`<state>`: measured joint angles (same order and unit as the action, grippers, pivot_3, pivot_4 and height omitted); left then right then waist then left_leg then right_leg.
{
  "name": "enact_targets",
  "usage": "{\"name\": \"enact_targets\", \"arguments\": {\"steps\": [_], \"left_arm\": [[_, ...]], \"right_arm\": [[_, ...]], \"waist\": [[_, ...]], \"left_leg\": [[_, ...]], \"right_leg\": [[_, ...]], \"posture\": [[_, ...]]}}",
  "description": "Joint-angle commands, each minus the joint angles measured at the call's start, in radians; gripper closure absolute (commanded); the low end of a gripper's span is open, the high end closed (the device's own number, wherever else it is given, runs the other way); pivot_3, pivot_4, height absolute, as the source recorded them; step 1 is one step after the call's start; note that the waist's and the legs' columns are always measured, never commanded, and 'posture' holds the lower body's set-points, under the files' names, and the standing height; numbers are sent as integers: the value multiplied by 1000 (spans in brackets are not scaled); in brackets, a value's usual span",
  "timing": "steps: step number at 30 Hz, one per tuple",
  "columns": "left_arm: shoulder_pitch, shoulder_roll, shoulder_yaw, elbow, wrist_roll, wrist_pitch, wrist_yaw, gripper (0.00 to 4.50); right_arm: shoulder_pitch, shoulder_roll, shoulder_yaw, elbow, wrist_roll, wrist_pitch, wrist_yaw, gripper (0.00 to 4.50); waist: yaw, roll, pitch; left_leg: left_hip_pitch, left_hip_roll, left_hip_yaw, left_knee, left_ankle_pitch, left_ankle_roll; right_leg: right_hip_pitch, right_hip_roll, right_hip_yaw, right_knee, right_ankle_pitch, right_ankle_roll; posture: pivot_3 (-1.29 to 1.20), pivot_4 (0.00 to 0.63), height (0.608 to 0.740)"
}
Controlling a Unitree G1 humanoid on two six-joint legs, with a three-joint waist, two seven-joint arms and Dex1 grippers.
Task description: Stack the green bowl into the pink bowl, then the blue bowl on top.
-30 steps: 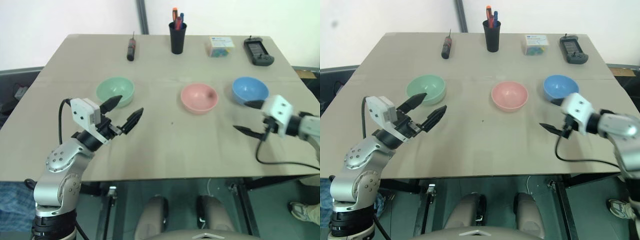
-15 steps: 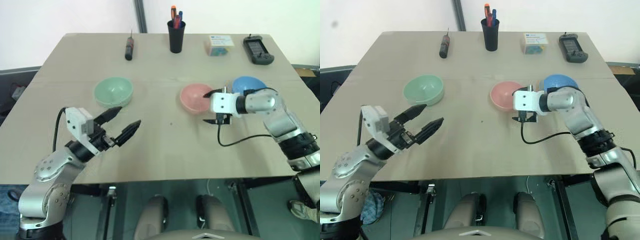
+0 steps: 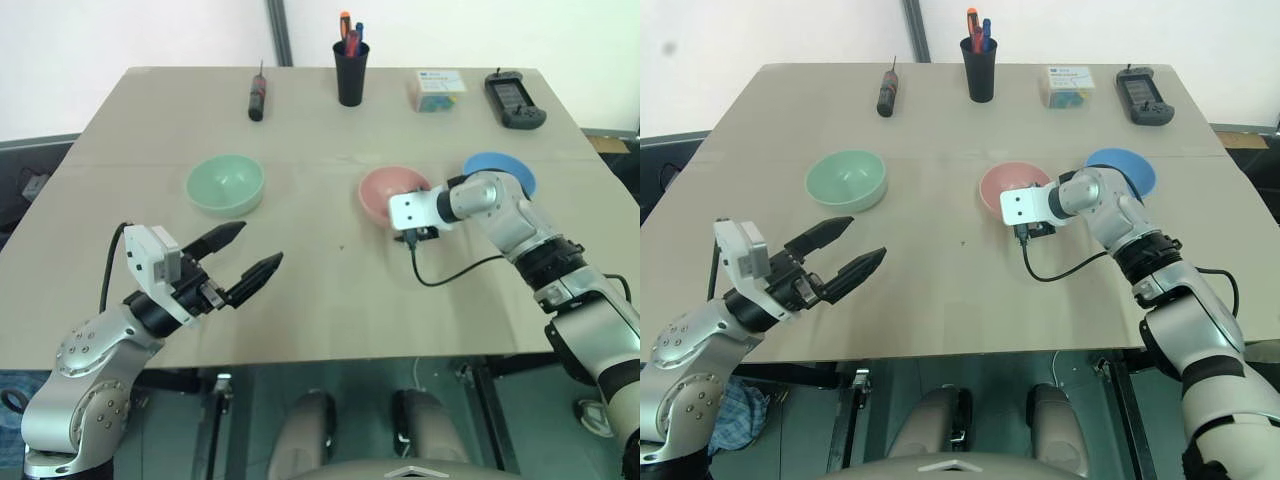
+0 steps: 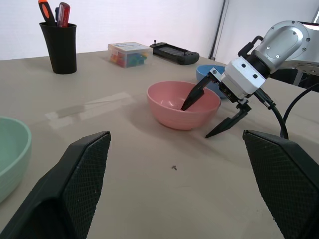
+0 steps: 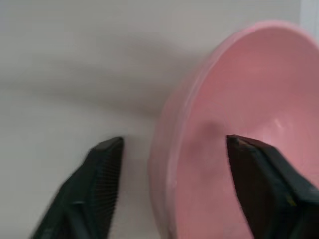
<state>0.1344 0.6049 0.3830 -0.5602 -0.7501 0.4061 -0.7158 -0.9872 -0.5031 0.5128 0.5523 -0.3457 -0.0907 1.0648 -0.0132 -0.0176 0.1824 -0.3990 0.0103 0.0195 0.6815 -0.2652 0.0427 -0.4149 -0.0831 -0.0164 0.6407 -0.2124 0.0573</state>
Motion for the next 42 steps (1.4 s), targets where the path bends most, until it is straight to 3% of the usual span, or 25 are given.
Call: {"name": "enact_targets", "arguments": {"steps": [1,5,16,22,25,32,33,38,42], "left_arm": [[-8,11,11,-35,-7,-20,-9,0],[-17,11,5,-27,-2,-24,-14,0],[-42,19,-14,8,20,-31,-45,0],[-63,18,-37,23,32,-35,-53,0],[-71,20,-43,27,34,-35,-56,0],[-89,22,-51,42,45,-35,-71,0],[-93,23,-52,45,46,-35,-72,0],[-149,31,-57,72,58,-28,-56,0],[-212,53,-77,119,127,-30,-23,0]], "right_arm": [[-27,-2,-17,-19,0,-6,23,2904],[-15,-12,-26,-55,6,0,45,4445],[139,-84,-42,-564,96,184,219,4478],[180,-63,-5,-666,78,259,213,4478],[195,-58,9,-681,62,277,205,3411],[209,-61,-1,-704,65,323,200,337],[211,-63,-15,-723,84,346,207,63],[214,-79,-241,-907,375,704,279,63],[226,-47,-491,-955,604,880,210,63]], "waist": [[-1,0,0],[0,0,0],[0,0,0],[1,0,0],[2,0,0],[2,0,0],[1,0,0],[6,0,0],[8,0,0]], "left_leg": [[0,0,0,0,0,0],[0,0,0,0,0,0],[0,0,0,-2,0,0],[0,0,0,-2,0,0],[0,0,0,-2,0,0],[0,0,0,-2,0,0],[0,0,0,-2,0,0],[-1,0,-1,-2,0,0],[0,0,-2,-2,0,0]], "right_leg": [[0,0,0,0,0,0],[0,0,0,0,0,0],[-1,-1,0,0,0,0],[0,0,0,0,0,0],[-1,-1,0,0,0,0],[-1,0,-1,0,0,0],[-1,0,-1,0,0,0],[-1,-1,-1,0,0,0],[1,-2,-2,0,0,0]], "posture": [[0,150,740],[0,150,740],[0,150,740],[0,150,740],[0,150,740],[0,150,740],[0,150,740],[0,150,740],[0,150,740]]}}
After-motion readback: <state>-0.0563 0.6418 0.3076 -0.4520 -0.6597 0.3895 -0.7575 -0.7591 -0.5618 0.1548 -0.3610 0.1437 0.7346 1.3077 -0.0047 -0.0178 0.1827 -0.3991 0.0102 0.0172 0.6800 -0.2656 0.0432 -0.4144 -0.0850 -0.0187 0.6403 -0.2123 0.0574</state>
